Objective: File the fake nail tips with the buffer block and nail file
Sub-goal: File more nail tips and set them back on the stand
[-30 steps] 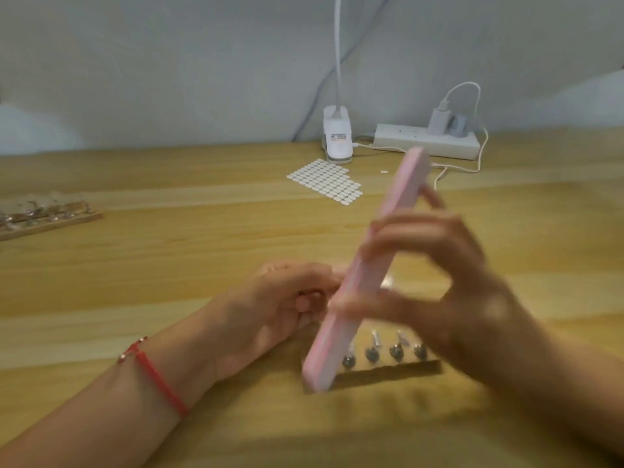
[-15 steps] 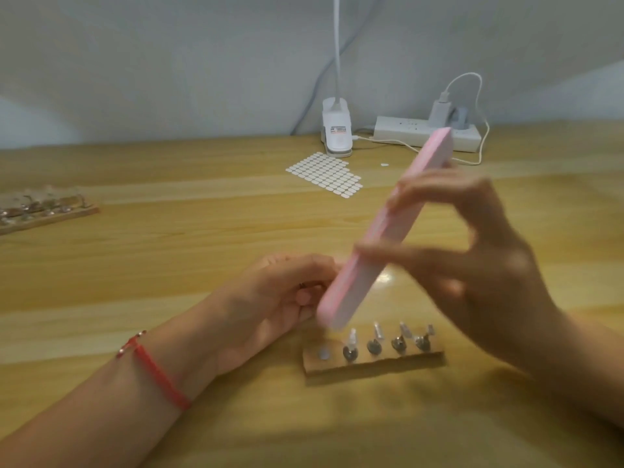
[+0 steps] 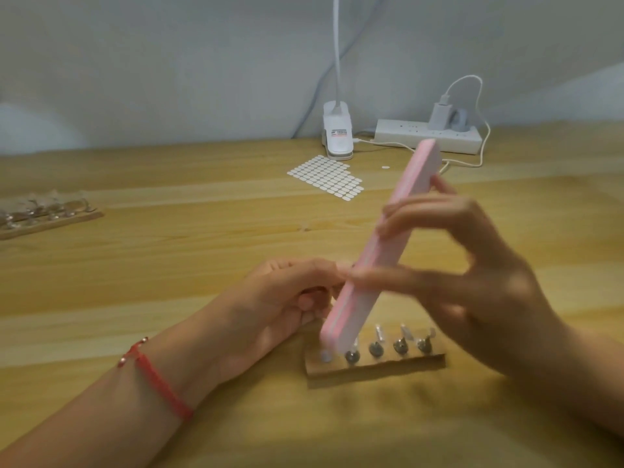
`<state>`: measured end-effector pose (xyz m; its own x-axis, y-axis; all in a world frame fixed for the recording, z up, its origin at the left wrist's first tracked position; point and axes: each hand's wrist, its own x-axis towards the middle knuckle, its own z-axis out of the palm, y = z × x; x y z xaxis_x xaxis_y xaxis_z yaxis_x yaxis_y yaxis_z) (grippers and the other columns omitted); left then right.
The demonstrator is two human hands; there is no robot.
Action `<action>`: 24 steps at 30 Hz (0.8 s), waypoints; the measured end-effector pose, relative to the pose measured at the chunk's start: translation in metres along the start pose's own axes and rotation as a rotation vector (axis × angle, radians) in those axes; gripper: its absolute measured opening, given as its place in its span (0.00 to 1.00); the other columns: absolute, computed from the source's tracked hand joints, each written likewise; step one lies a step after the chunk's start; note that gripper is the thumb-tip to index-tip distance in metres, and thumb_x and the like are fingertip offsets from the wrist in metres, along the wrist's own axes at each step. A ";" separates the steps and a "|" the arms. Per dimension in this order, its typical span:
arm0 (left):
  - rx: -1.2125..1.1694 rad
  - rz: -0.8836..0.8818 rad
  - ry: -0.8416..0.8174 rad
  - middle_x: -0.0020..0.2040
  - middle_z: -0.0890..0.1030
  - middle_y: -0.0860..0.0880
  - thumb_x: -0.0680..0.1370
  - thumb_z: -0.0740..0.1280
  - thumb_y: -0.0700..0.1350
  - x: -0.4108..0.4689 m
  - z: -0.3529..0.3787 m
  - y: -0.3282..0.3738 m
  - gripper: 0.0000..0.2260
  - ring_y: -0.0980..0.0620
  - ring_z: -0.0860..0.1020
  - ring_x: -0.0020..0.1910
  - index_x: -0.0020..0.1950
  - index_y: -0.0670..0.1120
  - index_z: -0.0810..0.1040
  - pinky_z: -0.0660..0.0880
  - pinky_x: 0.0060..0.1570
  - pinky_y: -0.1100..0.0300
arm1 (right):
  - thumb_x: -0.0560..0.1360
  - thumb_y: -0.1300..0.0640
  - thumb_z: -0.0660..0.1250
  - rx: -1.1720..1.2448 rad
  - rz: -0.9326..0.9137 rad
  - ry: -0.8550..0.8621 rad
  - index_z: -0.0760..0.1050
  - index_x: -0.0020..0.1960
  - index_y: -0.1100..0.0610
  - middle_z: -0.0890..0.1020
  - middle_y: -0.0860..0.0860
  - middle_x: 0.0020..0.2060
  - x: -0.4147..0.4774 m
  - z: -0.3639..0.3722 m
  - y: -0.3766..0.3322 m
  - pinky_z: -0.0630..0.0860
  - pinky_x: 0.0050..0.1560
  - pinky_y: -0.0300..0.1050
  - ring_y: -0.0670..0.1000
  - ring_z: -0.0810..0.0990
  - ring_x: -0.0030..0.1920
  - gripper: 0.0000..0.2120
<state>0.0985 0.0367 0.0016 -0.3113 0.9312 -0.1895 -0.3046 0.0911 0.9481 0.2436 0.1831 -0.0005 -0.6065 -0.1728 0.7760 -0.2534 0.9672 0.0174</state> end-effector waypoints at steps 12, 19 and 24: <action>-0.121 0.249 0.172 0.45 0.85 0.52 0.64 0.74 0.55 0.007 -0.012 -0.016 0.12 0.62 0.77 0.35 0.45 0.53 0.86 0.77 0.38 0.66 | 0.78 0.50 0.63 -0.199 0.706 -0.357 0.74 0.70 0.48 0.74 0.49 0.53 -0.027 -0.014 0.068 0.71 0.43 0.47 0.51 0.73 0.49 0.20; 0.163 0.369 0.349 0.40 0.84 0.57 0.73 0.68 0.49 -0.001 -0.005 -0.016 0.07 0.64 0.77 0.36 0.46 0.50 0.84 0.73 0.37 0.72 | 0.76 0.42 0.57 -0.021 0.547 -0.452 0.76 0.64 0.43 0.77 0.46 0.51 0.006 -0.004 0.053 0.74 0.47 0.37 0.44 0.76 0.47 0.20; 0.108 0.394 0.435 0.38 0.83 0.55 0.79 0.64 0.40 0.004 -0.007 -0.017 0.08 0.62 0.76 0.34 0.45 0.47 0.82 0.73 0.35 0.68 | 0.79 0.52 0.66 0.004 0.360 -0.654 0.74 0.68 0.42 0.79 0.44 0.57 0.063 0.043 0.055 0.78 0.51 0.41 0.41 0.78 0.48 0.18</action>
<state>0.0959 0.0360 -0.0173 -0.7292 0.6743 0.1165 -0.0049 -0.1754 0.9845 0.1593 0.2177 0.0227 -0.9768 0.0778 0.1997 0.0437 0.9845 -0.1700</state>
